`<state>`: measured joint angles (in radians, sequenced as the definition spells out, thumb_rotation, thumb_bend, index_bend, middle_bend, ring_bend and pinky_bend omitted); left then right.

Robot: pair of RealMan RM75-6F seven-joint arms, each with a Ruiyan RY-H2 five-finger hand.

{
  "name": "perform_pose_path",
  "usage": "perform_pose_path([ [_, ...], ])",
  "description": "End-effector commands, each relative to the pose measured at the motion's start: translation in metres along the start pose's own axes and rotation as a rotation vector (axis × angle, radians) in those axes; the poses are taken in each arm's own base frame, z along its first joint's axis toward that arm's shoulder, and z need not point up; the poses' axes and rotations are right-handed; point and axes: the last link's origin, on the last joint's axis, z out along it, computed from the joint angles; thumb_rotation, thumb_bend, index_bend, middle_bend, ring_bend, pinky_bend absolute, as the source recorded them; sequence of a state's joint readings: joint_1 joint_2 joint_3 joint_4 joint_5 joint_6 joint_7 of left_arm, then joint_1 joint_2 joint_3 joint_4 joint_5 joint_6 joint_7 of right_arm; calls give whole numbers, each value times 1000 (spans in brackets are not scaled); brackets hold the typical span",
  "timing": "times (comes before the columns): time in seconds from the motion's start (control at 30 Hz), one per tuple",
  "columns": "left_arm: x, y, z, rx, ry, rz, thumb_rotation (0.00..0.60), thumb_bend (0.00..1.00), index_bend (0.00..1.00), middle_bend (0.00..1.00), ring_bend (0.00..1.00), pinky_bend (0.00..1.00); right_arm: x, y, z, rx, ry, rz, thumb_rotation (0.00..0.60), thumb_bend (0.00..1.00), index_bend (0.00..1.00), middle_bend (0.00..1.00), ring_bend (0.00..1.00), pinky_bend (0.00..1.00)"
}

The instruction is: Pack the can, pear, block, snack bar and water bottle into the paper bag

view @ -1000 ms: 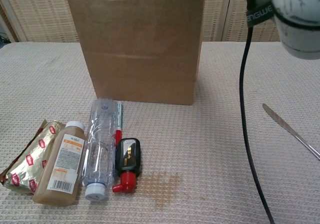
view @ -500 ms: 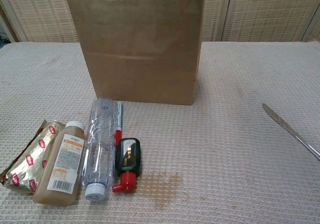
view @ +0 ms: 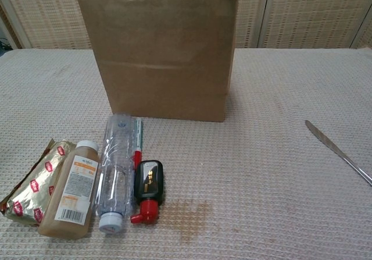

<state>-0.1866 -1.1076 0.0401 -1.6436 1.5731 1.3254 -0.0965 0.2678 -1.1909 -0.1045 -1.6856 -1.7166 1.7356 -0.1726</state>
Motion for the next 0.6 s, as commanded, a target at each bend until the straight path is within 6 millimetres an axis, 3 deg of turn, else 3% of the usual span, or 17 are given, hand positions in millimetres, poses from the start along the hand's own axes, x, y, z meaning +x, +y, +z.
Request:
perform_pose_path([
  [0.03, -4, 1, -1, -32, -29, 27, 600, 372, 0, 0, 0, 54, -5, -2, -7, -4, -3, 44, 600, 36, 0, 129, 60, 232],
  [0.37, -9, 8, -1, -173, -58, 172, 600, 372, 0, 0, 0, 57, -10, 3, -9, -2, -2, 68, 600, 37, 0, 129, 60, 231],
  [0.6, -18, 13, 2, -401, -55, 497, 600, 363, 0, 0, 0, 63, -14, 5, -10, -6, -27, 81, 600, 37, 0, 129, 61, 231],
])
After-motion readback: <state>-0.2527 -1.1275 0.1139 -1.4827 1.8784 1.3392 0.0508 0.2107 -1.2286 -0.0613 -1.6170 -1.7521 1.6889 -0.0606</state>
